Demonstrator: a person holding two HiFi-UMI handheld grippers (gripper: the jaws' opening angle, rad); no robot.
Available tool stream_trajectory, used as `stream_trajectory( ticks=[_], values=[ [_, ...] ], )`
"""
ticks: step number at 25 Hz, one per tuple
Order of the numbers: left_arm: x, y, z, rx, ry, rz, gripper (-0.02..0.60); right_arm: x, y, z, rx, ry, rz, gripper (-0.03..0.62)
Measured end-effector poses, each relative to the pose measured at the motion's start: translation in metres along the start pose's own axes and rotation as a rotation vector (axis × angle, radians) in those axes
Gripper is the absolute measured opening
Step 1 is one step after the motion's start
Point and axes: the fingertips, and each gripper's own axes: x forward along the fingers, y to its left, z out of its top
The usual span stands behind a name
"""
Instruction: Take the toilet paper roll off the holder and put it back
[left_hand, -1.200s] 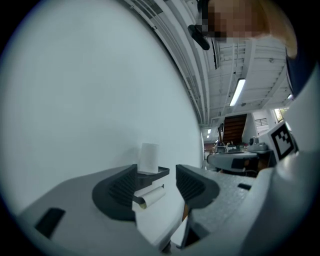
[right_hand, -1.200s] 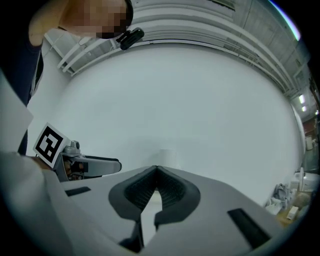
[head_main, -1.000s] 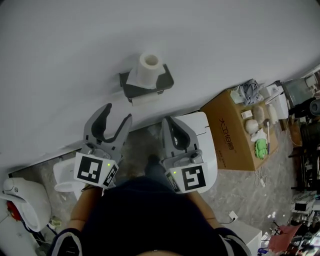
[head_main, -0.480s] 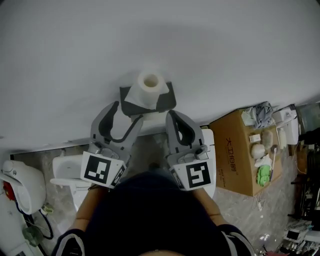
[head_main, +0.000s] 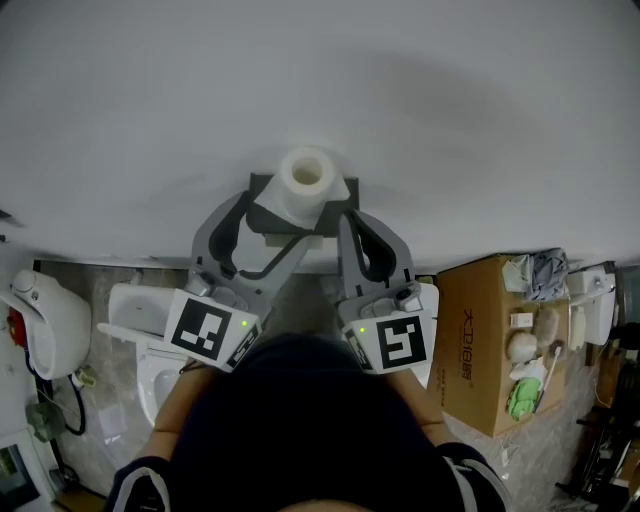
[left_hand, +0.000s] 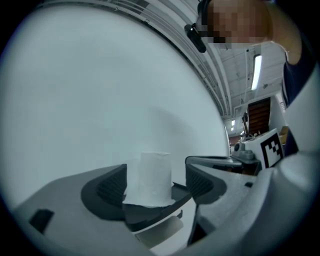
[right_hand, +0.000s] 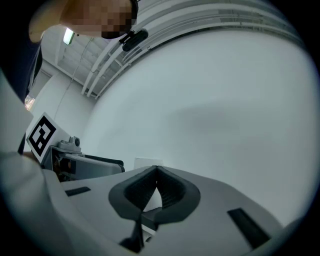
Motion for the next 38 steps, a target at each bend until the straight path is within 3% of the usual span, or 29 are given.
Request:
stream_trajectory(
  ticks=[5,15,25,34,38],
  values=[
    [0.010,-0.001,-0.003,-0.040,0.031,0.049,0.362,0.004,-0.009,-0.001,0.018,-0.010,0.061,0.015],
    [0.022,-0.002,0.000,-0.021,0.030,0.198,0.365,-0.001,-0.023,-0.007,0.031,-0.008,0.165,0.015],
    [0.037,-0.006,-0.006,-0.017,0.071,0.274,0.365,-0.001,-0.029,-0.011,0.051,-0.013,0.238,0.015],
    [0.048,-0.001,-0.015,0.016,0.143,0.301,0.365,0.002,-0.036,-0.011,0.071,-0.009,0.230,0.015],
    [0.052,0.000,-0.010,0.032,0.129,0.312,0.365,0.000,-0.043,-0.011,0.073,-0.012,0.214,0.015]
  ],
)
